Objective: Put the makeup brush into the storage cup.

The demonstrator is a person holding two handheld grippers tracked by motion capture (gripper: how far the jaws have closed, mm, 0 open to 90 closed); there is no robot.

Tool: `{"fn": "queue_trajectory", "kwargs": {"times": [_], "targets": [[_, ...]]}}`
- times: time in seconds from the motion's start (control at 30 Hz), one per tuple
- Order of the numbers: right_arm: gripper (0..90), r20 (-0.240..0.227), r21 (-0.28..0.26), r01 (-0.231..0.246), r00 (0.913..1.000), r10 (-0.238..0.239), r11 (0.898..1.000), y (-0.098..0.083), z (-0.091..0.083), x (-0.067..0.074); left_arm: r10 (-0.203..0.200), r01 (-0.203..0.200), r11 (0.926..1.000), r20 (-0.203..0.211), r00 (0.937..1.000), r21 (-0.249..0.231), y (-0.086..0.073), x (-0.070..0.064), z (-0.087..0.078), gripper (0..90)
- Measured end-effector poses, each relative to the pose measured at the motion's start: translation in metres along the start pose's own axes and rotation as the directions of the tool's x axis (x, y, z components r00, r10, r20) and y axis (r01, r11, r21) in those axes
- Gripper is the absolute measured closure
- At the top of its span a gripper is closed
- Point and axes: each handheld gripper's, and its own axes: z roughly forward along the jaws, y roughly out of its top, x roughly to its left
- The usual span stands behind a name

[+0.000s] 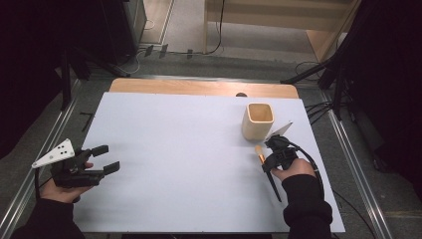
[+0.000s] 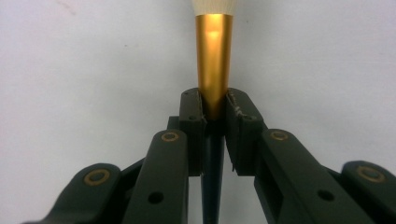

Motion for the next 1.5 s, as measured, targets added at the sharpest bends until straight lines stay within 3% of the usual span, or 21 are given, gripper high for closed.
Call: {"fn": "queue_trajectory", "kwargs": {"times": [0.23, 0.33, 0.53, 0.57, 0.6, 0.63, 0.7, 0.8, 0.87, 0.93, 0.97, 1.0, 1.03, 1.07, 1.13, 1.23, 1.27, 1.33, 1.43, 1.47, 1.5], "targets": [[79.2, -0.031, -0.007, 0.029, 0.9991, -0.029, 1.0, -0.003, -0.011, 0.001, -0.011, 0.01, 0.9998, 0.016, 0.9998, 0.019, 0.0, -0.001, 0.003, 20.4], [79.2, -0.075, -0.038, 0.063, 0.995, -0.066, 0.997, -0.005, -0.02, 0.001, -0.016, 0.016, 0.9997, 0.015, 0.9997, 0.02, 0.0, 0.0, 0.004, 20.3], [79.2, -0.075, -0.108, 0.136, 0.9866, -0.145, 0.985, -0.009, -0.027, 0.006, -0.019, 0.018, 0.9996, 0.02, 0.9996, 0.024, 0.0, 0.0, 0.003, 20.2], [79.3, -0.086, -0.149, 0.152, 0.9824, -0.166, 0.977, -0.011, -0.03, 0.006, -0.019, 0.018, 0.9996, 0.023, 0.9996, 0.024, 0.0, 0.0, 0.003, 20.2], [79.3, -0.086, -0.149, 0.152, 0.9824, -0.166, 0.977, -0.011, -0.03, 0.006, -0.019, 0.019, 0.9995, 0.023, 0.9995, 0.024, 0.0, 0.0, 0.004, 20.2], [79.3, -0.121, -0.191, 0.153, 0.9766, -0.178, 0.97, -0.013, -0.032, 0.005, -0.014, 0.014, 0.9995, 0.019, 0.9997, 0.029, 0.002, -0.001, 0.005, 20.3], [79.3, -0.142, -0.204, 0.158, 0.9717, -0.189, 0.966, -0.014, -0.033, 0.005, -0.015, 0.014, 0.9995, 0.024, 0.9996, 0.029, 0.002, -0.002, 0.005, 20.2], [79.2, -0.171, -0.273, 0.199, 0.9526, -0.252, 0.941, -0.017, -0.031, 0.003, -0.02, 0.019, 0.9994, 0.033, 0.9992, 0.028, 0.004, -0.002, 0.005, 20.2], [79.2, -0.177, -0.28, 0.201, 0.9503, -0.256, 0.939, -0.017, -0.03, 0.003, -0.024, 0.023, 0.9994, 0.037, 0.999, 0.024, 0.004, -0.002, 0.005, 20.2], [79.3, -0.186, -0.305, 0.206, 0.9449, -0.27, 0.93, -0.019, -0.028, 0.003, -0.025, 0.025, 0.9995, 0.037, 0.999, 0.02, 0.004, -0.002, 0.005, 20.2], [79.3, -0.183, -0.321, 0.215, 0.9416, -0.283, 0.922, -0.019, -0.028, 0.003, -0.026, 0.026, 0.9995, 0.039, 0.9989, 0.019, 0.004, -0.002, 0.005, 20.2], [79.3, -0.178, -0.351, 0.238, 0.9326, -0.314, 0.905, -0.02, -0.026, 0.003, -0.032, 0.031, 0.9993, 0.04, 0.9987, 0.021, 0.005, -0.001, 0.005, 20.2], [79.3, -0.178, -0.351, 0.238, 0.9326, -0.314, 0.905, -0.02, -0.026, 0.003, -0.032, 0.031, 0.9993, 0.04, 0.9987, 0.021, 0.005, -0.001, 0.005, 20.2], [79.3, -0.172, -0.372, 0.253, 0.9266, -0.335, 0.893, -0.021, -0.025, 0.002, -0.037, 0.036, 0.9991, 0.043, 0.9984, 0.024, 0.005, -0.001, 0.005, 20.2], [79.3, -0.148, -0.432, 0.299, 0.907, -0.394, 0.851, -0.022, -0.023, 0.002, -0.053, 0.051, 0.9982, 0.06, 0.9968, 0.033, 0.006, -0.001, 0.007, 20.1], [79.3, -0.149, -0.442, 0.286, 0.9113, -0.384, 0.85, -0.023, -0.022, 0.001, -0.049, 0.046, 0.9982, 0.07, 0.9963, 0.037, 0.008, -0.001, 0.009, 19.9], [79.3, -0.153, -0.464, 0.288, 0.9055, -0.396, 0.838, -0.024, -0.021, 0.001, -0.05, 0.048, 0.9982, 0.075, 0.9959, 0.037, 0.009, -0.001, 0.01, 19.9], [79.3, -0.174, -0.497, 0.28, 0.8954, -0.41, 0.822, -0.024, -0.02, 0.0, -0.046, 0.043, 0.9985, 0.087, 0.9952, 0.035, 0.01, -0.002, 0.011, 19.6], [79.3, -0.169, -0.591, 0.303, 0.8599, -0.482, 0.748, -0.028, -0.02, -0.001, -0.035, 0.032, 0.9989, 0.105, 0.9939, 0.035, 0.011, -0.003, 0.012, 18.6], [79.3, -0.169, -0.591, 0.303, 0.8599, -0.482, 0.748, -0.028, -0.02, -0.001, -0.032, 0.028, 0.9991, 0.11, 0.9934, 0.032, 0.012, -0.003, 0.013, 18.6], [79.3, -0.188, -0.611, 0.286, 0.8531, -0.487, 0.738, -0.028, -0.02, -0.003, -0.03, 0.026, 0.9991, 0.113, 0.9931, 0.033, 0.012, -0.003, 0.014, 18.5]]}}
